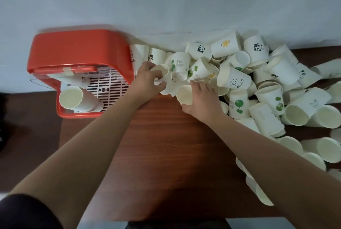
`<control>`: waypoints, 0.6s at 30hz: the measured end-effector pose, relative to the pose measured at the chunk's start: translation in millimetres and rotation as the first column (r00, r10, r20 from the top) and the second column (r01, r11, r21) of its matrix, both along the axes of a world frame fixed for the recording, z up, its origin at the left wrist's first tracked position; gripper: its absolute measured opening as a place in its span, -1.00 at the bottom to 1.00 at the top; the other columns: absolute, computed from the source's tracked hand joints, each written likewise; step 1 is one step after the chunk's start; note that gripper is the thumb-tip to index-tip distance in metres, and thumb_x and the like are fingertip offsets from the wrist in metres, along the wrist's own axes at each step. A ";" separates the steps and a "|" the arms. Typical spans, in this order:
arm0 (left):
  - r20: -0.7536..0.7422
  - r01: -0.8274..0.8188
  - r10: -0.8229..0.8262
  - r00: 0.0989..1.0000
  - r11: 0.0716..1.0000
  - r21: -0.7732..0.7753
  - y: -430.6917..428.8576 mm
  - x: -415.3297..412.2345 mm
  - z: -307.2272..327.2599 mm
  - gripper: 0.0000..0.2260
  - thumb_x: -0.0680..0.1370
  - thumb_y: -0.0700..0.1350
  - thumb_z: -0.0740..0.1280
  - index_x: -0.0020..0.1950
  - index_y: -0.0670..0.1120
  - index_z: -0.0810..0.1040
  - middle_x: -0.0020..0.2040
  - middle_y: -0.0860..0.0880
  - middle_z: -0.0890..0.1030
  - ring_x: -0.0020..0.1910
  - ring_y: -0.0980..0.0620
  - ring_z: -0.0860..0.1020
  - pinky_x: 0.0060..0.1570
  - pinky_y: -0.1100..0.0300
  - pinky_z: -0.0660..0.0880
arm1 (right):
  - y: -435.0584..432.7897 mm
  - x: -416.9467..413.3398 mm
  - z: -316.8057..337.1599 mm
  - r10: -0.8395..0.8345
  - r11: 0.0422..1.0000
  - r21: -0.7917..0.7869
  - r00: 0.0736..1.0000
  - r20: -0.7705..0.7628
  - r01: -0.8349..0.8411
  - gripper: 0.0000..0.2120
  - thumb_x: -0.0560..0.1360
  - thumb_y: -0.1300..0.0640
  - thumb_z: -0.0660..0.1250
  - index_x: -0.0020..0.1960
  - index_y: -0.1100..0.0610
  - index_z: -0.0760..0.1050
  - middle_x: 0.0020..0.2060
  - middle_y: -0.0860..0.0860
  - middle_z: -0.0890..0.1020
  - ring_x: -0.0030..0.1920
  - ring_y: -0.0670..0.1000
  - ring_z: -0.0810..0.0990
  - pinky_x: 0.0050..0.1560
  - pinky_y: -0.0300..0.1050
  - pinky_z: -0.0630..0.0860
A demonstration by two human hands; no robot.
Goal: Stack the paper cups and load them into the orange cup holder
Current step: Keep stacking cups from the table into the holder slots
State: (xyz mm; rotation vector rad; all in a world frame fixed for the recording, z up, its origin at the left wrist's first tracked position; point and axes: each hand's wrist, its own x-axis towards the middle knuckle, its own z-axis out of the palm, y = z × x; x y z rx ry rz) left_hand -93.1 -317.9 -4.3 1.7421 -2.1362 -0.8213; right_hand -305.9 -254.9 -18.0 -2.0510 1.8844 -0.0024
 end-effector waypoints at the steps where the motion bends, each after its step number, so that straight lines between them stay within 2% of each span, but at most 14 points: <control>1: -0.039 -0.016 0.016 0.999 1.000 0.001 5.3 2.9 4.1 -0.82 0.50 -0.09 0.47 0.06 -0.08 0.59 0.34 -0.10 0.36 0.36 -0.15 0.37 0.31 0.10 0.33 | 1.7 -0.9 3.3 -0.017 1.000 -0.002 0.999 0.028 0.017 -0.26 0.40 -0.24 0.41 0.43 0.14 0.33 0.30 0.10 0.47 0.30 0.18 0.46 0.28 0.13 0.36; 4: -0.134 -0.027 0.027 0.991 1.000 -0.001 25.2 13.3 24.3 -0.44 0.44 -0.08 0.49 0.40 0.01 0.38 0.28 -0.02 0.30 0.31 -0.05 0.37 0.30 0.11 0.34 | 6.5 -0.7 20.3 -0.083 0.997 0.008 0.985 0.150 0.083 -0.31 0.37 -0.23 0.43 0.36 0.13 0.41 0.22 0.04 0.48 0.23 0.12 0.49 0.20 0.05 0.42; 6: -0.214 0.002 0.003 0.977 1.000 0.023 38.3 26.8 41.1 -0.25 0.43 -0.06 0.49 0.54 0.03 0.21 0.29 -0.01 0.26 0.30 0.01 0.32 0.34 0.14 0.28 | 9.4 4.1 35.9 -0.142 0.990 0.030 0.960 0.240 0.139 -0.31 0.37 -0.19 0.45 0.37 0.13 0.41 0.22 0.03 0.47 0.22 0.10 0.48 0.21 0.04 0.45; 8: -0.234 0.029 -0.018 0.972 0.999 0.044 49.7 46.6 58.6 -0.24 0.41 -0.01 0.44 0.56 0.05 0.22 0.29 -0.01 0.24 0.30 0.05 0.29 0.35 0.19 0.23 | 12.0 12.9 49.7 -0.174 0.985 0.031 0.942 0.286 0.173 -0.30 0.36 -0.18 0.46 0.39 0.10 0.40 0.23 0.01 0.46 0.24 0.09 0.48 0.22 0.05 0.46; 10: -0.246 -0.002 0.013 0.969 0.999 0.042 61.5 71.9 76.9 -0.29 0.39 0.01 0.42 0.52 0.06 0.30 0.28 -0.01 0.25 0.26 0.09 0.30 0.33 0.20 0.29 | 14.5 26.6 61.6 -0.190 0.981 0.031 0.927 0.324 0.190 -0.28 0.38 -0.16 0.47 0.43 0.10 0.38 0.24 0.01 0.46 0.27 0.09 0.48 0.24 0.06 0.46; 14: -0.284 -0.098 0.074 0.956 0.992 -0.074 80.2 133.6 106.1 -0.38 0.41 0.02 0.46 0.44 0.04 0.35 0.29 0.03 0.33 0.22 0.17 0.36 0.22 0.24 0.36 | 20.2 69.0 80.3 -0.206 0.977 0.023 0.904 0.374 0.213 -0.26 0.40 -0.13 0.48 0.47 0.13 0.34 0.33 0.06 0.44 0.34 0.10 0.43 0.31 0.08 0.43; 18: -0.329 -0.200 0.146 0.933 0.970 -0.136 94.2 206.1 113.5 -0.39 0.42 0.10 0.48 0.42 0.15 0.35 0.31 0.10 0.38 0.30 0.11 0.42 0.30 -0.02 0.46 | 29.3 121.4 87.4 -0.185 0.978 -0.014 0.896 0.404 0.208 -0.32 0.37 -0.15 0.49 0.39 0.09 0.41 0.22 0.02 0.49 0.23 0.10 0.50 0.24 0.11 0.48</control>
